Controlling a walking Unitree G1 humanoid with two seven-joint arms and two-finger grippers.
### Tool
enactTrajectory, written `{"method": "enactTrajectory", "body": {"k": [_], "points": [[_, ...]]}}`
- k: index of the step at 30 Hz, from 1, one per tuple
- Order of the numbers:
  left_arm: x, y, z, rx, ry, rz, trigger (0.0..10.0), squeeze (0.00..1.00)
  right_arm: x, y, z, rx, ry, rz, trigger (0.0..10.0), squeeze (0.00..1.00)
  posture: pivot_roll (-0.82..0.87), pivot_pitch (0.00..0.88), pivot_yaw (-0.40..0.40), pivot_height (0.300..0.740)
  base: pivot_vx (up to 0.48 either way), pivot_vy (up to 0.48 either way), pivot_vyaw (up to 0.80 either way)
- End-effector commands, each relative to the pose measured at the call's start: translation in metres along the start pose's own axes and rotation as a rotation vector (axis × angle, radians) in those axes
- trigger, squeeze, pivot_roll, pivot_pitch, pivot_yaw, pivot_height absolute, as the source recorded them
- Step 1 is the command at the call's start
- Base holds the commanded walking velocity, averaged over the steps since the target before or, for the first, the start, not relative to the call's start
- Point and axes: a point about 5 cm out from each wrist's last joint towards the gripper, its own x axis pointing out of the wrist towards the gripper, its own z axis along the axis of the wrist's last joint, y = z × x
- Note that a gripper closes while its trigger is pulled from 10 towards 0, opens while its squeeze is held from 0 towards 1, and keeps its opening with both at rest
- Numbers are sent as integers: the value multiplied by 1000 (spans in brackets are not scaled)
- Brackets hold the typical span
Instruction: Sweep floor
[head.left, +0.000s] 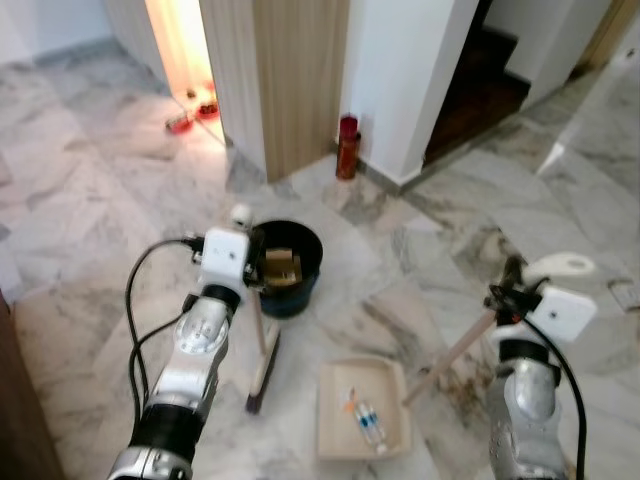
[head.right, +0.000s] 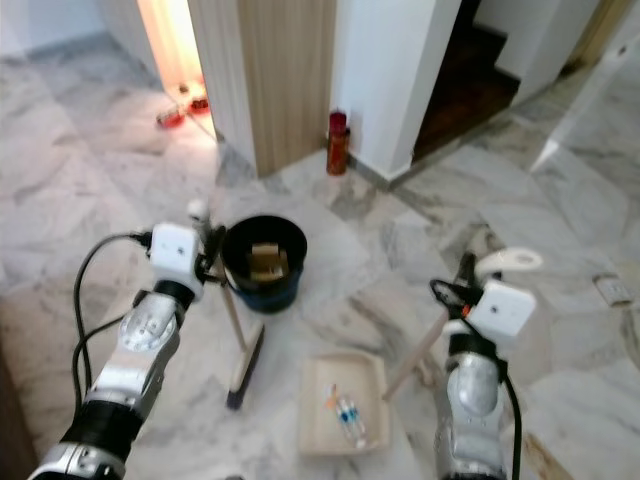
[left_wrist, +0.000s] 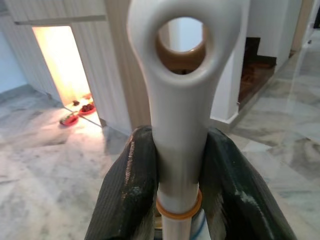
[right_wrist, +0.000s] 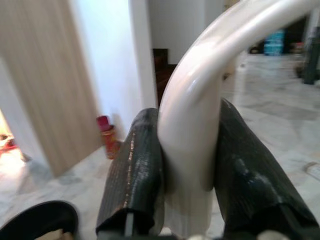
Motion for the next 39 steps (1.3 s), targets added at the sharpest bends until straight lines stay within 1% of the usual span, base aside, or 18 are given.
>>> {"method": "enactTrajectory", "body": {"k": [1,23,26,28,34,37,39], "points": [[4,-1,11,22,-48,-7,10000,0,3,-4,10,21,-49,-19,10000,0,120,84,-13,740,0,319,0],[4,0,11,20,-51,-1,10000,0,7,-5,16,19,-69,-15,10000,0,119,84,-16,740,0,318,0],[4,0,11,22,-53,-2,10000,0,8,-6,18,21,-74,-16,10000,0,120,84,-16,740,0,0,0],[4,-1,12,27,-57,-5,10000,0,10,-7,22,45,-86,-30,10000,0,118,82,-17,740,0,0,0],[4,-1,11,27,-56,-3,10000,0,15,-9,32,63,-118,-41,10000,0,118,81,-17,740,0,0,0],[3,-1,11,27,-55,-2,10000,0,18,-9,38,72,-138,-45,10000,0,119,82,-17,740,0,0,0],[3,0,11,28,-53,1,10000,0,20,-8,46,98,-164,-54,10000,0,120,82,-18,740,0,0,0]]}}
